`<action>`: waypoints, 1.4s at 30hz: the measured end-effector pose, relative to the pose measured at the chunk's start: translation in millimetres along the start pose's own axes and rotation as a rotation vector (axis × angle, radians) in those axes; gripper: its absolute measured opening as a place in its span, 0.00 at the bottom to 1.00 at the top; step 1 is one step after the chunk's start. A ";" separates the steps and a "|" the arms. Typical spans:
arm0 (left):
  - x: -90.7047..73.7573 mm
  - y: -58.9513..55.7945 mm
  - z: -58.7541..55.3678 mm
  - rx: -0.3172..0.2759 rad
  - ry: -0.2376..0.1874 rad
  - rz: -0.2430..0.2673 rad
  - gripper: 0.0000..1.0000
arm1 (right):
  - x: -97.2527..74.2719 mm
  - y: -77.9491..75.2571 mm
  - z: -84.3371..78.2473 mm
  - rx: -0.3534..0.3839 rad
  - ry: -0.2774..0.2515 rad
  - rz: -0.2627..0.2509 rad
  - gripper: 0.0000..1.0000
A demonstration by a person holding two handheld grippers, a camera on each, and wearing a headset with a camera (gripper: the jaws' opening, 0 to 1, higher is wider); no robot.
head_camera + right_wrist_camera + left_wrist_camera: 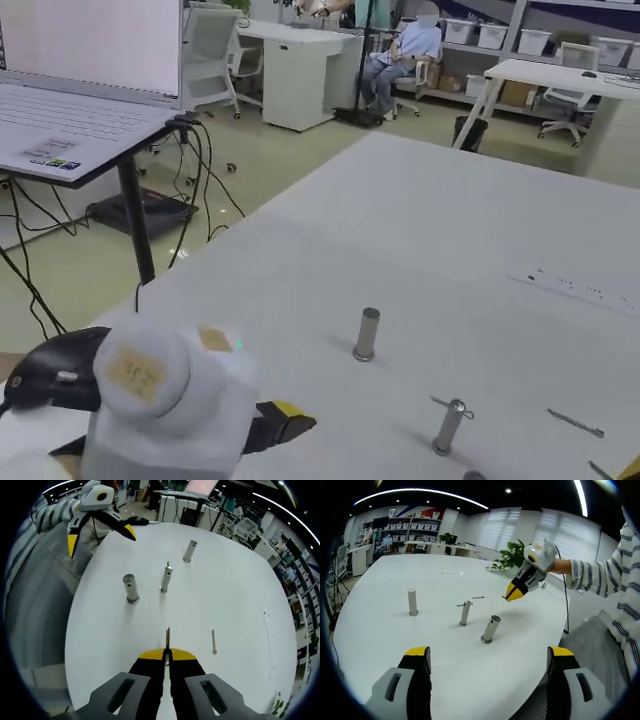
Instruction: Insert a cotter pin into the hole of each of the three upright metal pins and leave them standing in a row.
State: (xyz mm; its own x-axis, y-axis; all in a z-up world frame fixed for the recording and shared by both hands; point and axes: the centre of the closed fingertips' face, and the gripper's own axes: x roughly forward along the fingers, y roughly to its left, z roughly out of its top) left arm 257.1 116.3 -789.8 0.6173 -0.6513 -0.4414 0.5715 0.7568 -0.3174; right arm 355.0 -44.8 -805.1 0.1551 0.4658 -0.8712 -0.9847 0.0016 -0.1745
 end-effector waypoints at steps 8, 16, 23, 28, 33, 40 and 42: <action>4.6 1.5 10.6 -0.009 -0.027 -0.007 0.93 | -14.0 12.3 13.8 0.000 -0.059 -0.047 0.03; 11.3 -1.5 17.1 -0.008 -0.031 -0.024 0.88 | -19.5 28.9 22.6 -0.009 -0.095 -0.065 0.03; 17.2 -10.2 17.3 -0.017 -0.027 -0.060 0.78 | -21.9 39.3 28.2 -0.018 -0.116 -0.086 0.03; 20.8 -16.1 17.0 -0.024 -0.023 -0.080 0.71 | -22.8 44.5 34.4 -0.021 -0.138 -0.112 0.03; 23.2 -19.4 14.4 -0.043 -0.012 -0.091 0.68 | -22.8 51.4 41.3 -0.032 -0.156 -0.123 0.03; 28.9 -24.0 13.1 -0.092 0.001 -0.110 0.56 | -21.6 60.5 45.2 -0.056 -0.159 -0.131 0.03; 30.9 -25.5 13.4 -0.099 0.004 -0.113 0.56 | -21.4 63.0 45.5 -0.060 -0.160 -0.133 0.03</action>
State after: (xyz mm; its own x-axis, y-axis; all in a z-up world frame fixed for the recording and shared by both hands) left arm 268.9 76.1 -784.1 0.5497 -0.7327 -0.4013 0.5809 0.6804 -0.4468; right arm 286.1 -14.4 -776.6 0.2638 0.5998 -0.7554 -0.9492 0.0222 -0.3138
